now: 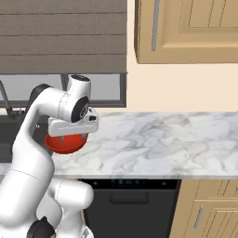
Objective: Pick the cup and bowl from the counter and place them on the counter next to the sink.
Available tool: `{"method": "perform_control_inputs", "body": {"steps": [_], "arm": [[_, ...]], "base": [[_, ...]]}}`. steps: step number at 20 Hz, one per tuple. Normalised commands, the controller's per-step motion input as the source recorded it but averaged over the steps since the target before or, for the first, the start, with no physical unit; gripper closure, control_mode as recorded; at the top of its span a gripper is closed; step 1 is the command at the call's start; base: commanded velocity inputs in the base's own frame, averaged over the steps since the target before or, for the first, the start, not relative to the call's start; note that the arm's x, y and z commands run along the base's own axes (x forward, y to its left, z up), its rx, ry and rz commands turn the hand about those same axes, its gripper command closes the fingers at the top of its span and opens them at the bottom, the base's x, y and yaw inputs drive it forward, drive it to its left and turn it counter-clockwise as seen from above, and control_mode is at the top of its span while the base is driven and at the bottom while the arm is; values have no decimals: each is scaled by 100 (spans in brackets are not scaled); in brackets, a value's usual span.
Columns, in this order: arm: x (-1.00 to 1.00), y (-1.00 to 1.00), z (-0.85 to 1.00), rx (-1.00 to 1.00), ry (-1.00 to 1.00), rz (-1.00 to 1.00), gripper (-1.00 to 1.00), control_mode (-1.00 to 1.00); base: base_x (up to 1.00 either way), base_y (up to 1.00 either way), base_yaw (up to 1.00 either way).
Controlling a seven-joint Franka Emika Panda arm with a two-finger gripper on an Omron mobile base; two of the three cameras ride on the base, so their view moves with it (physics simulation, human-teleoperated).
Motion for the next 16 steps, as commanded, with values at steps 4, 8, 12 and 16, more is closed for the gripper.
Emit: {"method": "perform_control_inputs", "body": {"steps": [4, 8, 12, 16], "arm": [[0, 0, 0, 0, 0, 0, -100, 100], [0, 0, 0, 0, 0, 0, -100, 100], [0, 0, 0, 0, 0, 0, -100, 100], [0, 0, 0, 0, 0, 0, -100, 100]], "base": [[0, 0, 0], [-57, 0, -1], [-99, -4, -8], [-85, -6, -35]]}}
